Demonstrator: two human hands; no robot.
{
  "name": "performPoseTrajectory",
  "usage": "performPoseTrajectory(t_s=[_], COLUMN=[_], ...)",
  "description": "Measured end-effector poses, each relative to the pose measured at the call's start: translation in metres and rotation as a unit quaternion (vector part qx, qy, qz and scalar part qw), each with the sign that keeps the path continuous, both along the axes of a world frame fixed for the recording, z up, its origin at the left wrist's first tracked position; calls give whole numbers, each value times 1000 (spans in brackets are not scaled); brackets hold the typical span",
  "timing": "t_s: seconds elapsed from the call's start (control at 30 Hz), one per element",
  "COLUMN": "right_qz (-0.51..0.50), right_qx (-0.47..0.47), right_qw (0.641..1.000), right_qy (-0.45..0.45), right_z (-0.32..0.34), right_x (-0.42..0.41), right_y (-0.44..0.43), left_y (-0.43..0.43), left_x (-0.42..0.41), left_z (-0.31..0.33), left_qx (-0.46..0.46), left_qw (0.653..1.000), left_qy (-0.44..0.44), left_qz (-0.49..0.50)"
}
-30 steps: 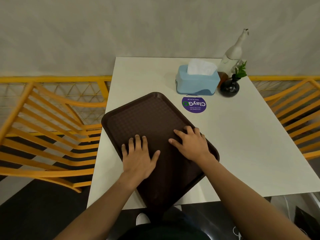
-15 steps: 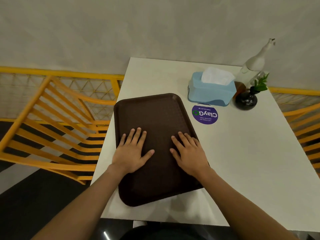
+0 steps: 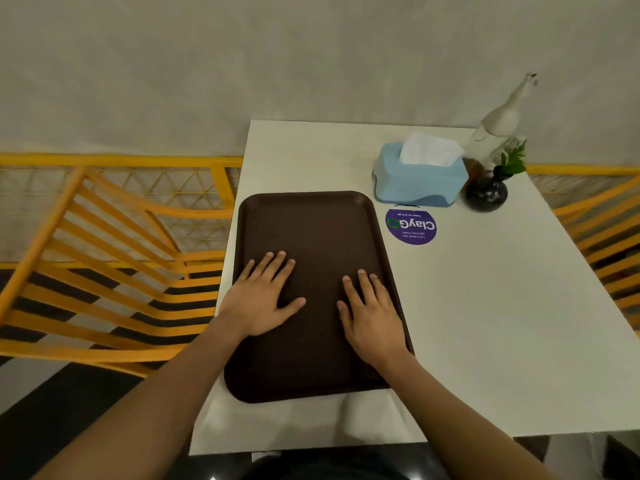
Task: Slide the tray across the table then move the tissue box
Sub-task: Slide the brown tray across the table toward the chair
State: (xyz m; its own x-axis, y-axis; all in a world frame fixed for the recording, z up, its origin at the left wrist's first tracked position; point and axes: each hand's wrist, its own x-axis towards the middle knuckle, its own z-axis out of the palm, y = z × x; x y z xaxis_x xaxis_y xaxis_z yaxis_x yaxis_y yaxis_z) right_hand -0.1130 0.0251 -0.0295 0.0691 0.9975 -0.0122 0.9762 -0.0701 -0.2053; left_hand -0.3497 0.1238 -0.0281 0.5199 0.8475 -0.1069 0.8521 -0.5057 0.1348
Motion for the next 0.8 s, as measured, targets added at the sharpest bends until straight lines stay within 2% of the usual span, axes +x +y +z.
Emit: performPoseTrajectory(t_s=[0.1,0.17,0.27,0.37,0.53,0.67,0.8], right_qz=[-9,-5,-13,-56,-113,-118,-122], right_qx=[-19,-38,14,76,-7,-9,-39], right_qw=[1000,999,1000,996,993,993,991], right_qy=[-12,-9,9,-4,-19,20,34], right_z=[4,11,25,28,14,7,4], right_x=[-13,-16,-13,2,20,28,35], right_y=[3,8,11,10,7,6,11], left_y=[9,8,-8,-24,-28,-27,-26], left_x=[-11,-18,-27,-33,-37,-42,-39], left_z=[7,11,10,2,-3,-8,-11], left_qx=[16,58,103,46,9,19,29], left_qw=[999,998,990,981,979,981,975], left_qy=[-2,-7,-61,-92,-120,-118,-110], left_qz=[-27,-26,75,166,167,156,190])
